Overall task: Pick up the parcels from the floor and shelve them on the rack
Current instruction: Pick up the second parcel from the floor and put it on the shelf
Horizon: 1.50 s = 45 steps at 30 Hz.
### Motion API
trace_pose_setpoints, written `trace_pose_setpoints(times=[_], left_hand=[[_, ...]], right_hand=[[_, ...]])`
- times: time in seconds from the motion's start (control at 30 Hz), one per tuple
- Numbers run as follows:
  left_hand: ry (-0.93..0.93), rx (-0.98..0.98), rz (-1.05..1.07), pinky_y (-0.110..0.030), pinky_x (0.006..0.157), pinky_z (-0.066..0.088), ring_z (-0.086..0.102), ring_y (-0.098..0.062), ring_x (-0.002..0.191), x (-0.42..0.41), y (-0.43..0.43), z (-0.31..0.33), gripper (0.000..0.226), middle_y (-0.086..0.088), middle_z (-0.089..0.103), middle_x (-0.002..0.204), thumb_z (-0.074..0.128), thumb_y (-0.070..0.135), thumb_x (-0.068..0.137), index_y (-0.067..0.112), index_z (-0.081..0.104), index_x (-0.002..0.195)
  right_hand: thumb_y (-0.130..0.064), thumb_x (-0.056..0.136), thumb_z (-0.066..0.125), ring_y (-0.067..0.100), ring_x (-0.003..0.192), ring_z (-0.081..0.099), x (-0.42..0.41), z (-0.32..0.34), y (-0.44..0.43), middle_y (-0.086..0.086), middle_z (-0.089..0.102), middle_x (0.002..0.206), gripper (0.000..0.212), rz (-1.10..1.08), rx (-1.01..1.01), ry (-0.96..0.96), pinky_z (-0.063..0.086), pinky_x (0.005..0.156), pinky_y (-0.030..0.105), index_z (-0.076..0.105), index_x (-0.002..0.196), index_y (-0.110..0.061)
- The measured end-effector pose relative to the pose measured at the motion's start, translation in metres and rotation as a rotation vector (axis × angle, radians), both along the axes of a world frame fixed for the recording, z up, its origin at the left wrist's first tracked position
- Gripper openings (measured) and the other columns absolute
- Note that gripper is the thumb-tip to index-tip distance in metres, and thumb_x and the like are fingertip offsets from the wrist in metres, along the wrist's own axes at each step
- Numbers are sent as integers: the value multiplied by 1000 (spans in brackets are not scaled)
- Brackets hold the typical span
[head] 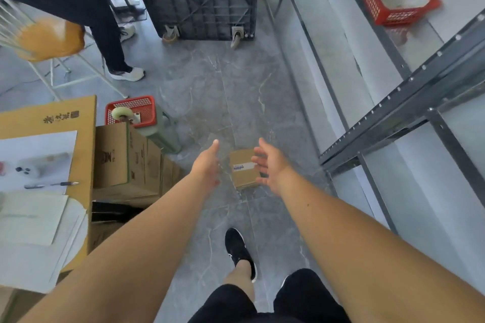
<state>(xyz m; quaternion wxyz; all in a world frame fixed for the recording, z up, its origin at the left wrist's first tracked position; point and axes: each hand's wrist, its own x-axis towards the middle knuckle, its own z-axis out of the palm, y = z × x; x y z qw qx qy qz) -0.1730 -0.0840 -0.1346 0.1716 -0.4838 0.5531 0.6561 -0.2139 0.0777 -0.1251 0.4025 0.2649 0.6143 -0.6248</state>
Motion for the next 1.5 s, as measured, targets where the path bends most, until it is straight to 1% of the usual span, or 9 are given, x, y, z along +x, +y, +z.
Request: trace_pose_setpoints(times=[0.23, 0.43, 0.6, 0.77, 1.0, 1.13, 1.3, 1.43, 1.5], left_hand=[[-56, 52, 12, -53, 118, 41, 46, -34, 153, -23, -24, -47, 67, -11, 47, 167, 50, 59, 108, 22, 43, 163], [-142, 116, 48, -49, 110, 43, 48, -28, 150, -35, -4, -98, 63, -6, 48, 165, 50, 58, 108, 24, 45, 161], [-224, 135, 40, -48, 108, 45, 54, -22, 123, -57, 12, -166, 50, 0, 55, 141, 49, 57, 109, 27, 54, 148], [-217, 174, 126, -49, 113, 41, 50, -26, 147, -82, 18, -241, 57, -4, 51, 160, 48, 53, 111, 23, 48, 159], [-214, 210, 245, -48, 112, 42, 48, -29, 151, -100, 20, -347, 58, -9, 49, 164, 51, 51, 110, 21, 49, 159], [-225, 183, 279, -47, 110, 42, 48, -29, 152, -108, 10, -406, 59, -8, 48, 165, 52, 51, 109, 21, 49, 159], [-234, 165, 270, -46, 114, 38, 50, -25, 150, -104, 1, -484, 58, -5, 52, 162, 46, 55, 110, 21, 53, 157], [-251, 122, 243, -40, 104, 37, 52, -25, 144, -105, -6, -542, 59, -4, 55, 154, 45, 54, 111, 19, 53, 157], [-253, 94, 225, -39, 104, 37, 52, -25, 144, -107, -11, -567, 59, -4, 55, 155, 47, 54, 110, 20, 52, 158]], right_hand=[[-57, 104, 46, 28, 145, 44, -26, -55, -2, 12, 53, 152, 57, -26, 60, -75, 31, 120, 57, 56, 144, -17], [-55, 104, 49, 25, 133, 52, -59, -108, -3, 8, 60, 138, 49, -2, 116, -140, 36, 117, 55, 62, 135, -19], [-54, 104, 49, 21, 120, 54, -100, -174, 9, 2, 59, 130, 49, 34, 188, -150, 39, 112, 51, 61, 136, -20], [-49, 104, 54, 21, 117, 55, -127, -255, 6, 4, 62, 128, 45, 155, 249, -139, 42, 101, 47, 62, 135, -17], [-47, 103, 58, 25, 131, 53, -128, -362, -9, 5, 59, 140, 50, 227, 234, -168, 42, 97, 42, 57, 142, -16], [-41, 103, 61, 19, 121, 53, -132, -428, -11, 3, 60, 133, 44, 243, 256, -144, 42, 101, 39, 61, 138, -14], [-36, 102, 63, 20, 114, 54, -136, -504, 1, 1, 61, 118, 15, 284, 311, -152, 40, 98, 37, 64, 107, -22], [-31, 102, 65, 14, 93, 57, -155, -557, 5, -8, 60, 94, 15, 283, 348, -92, 44, 87, 33, 63, 105, -17], [-30, 101, 65, 9, 84, 56, -163, -587, 4, -1, 63, 102, 18, 286, 358, -51, 44, 84, 32, 63, 111, -15]])
